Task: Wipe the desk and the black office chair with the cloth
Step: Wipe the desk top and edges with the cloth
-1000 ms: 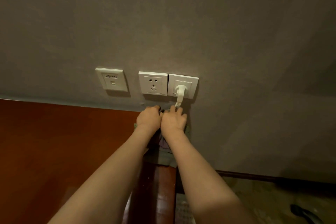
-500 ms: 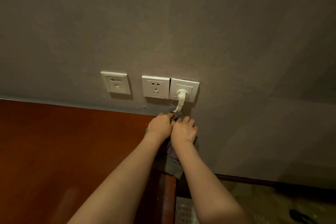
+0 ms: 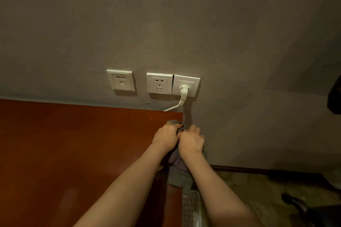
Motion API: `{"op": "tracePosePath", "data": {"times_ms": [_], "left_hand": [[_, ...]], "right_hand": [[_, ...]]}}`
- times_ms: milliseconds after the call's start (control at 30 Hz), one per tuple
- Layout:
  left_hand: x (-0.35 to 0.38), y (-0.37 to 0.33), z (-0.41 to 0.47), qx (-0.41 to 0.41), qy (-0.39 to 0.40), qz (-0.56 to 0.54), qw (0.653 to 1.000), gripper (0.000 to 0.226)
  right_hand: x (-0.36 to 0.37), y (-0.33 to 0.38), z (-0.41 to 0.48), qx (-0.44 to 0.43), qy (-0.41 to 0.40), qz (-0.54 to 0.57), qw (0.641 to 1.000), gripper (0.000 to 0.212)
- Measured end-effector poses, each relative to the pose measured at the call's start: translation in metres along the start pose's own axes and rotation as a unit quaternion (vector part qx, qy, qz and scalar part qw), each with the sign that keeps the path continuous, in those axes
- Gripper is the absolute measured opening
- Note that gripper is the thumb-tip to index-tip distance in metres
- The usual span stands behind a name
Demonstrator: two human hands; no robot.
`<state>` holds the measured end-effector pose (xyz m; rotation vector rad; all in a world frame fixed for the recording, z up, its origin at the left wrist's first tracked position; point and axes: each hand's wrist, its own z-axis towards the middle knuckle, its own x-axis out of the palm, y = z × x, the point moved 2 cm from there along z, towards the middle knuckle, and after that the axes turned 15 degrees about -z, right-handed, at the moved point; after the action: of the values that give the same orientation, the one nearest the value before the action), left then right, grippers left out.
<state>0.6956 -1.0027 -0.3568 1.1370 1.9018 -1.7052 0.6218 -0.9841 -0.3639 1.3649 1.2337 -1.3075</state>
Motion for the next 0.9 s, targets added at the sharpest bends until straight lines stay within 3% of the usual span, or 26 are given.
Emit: {"op": "tracePosePath", "data": {"times_ms": [67,167,267,333,433,900], "left_hand": [[-0.008,-0.003,0.000,-0.009,-0.065,-0.042,0.997,0.039],[-0.023,0.011,-0.004,-0.055,-0.190,-0.098,0.975,0.038],[-0.031,0.039,-0.009,-0.135,-0.245,-0.085,0.956,0.038],[-0.029,0.050,-0.004,-0.156,-0.236,-0.069,0.957,0.037],[-0.025,0.046,0.015,-0.126,-0.203,-0.077,0.968,0.038],[-0.007,0.006,0.067,-0.108,-0.122,-0.084,0.983,0.032]], "right_hand": [[-0.013,-0.004,0.001,0.007,-0.024,-0.050,0.998,0.025],[-0.017,0.012,0.015,-0.108,-0.061,-0.008,0.992,0.035],[-0.014,0.043,0.025,-0.181,-0.056,-0.026,0.982,0.038],[-0.005,0.054,0.029,-0.164,-0.046,-0.040,0.985,0.035],[-0.002,0.043,0.035,-0.079,-0.056,-0.037,0.995,0.032],[-0.001,-0.009,0.081,-0.004,0.046,0.009,0.999,0.037]]}}
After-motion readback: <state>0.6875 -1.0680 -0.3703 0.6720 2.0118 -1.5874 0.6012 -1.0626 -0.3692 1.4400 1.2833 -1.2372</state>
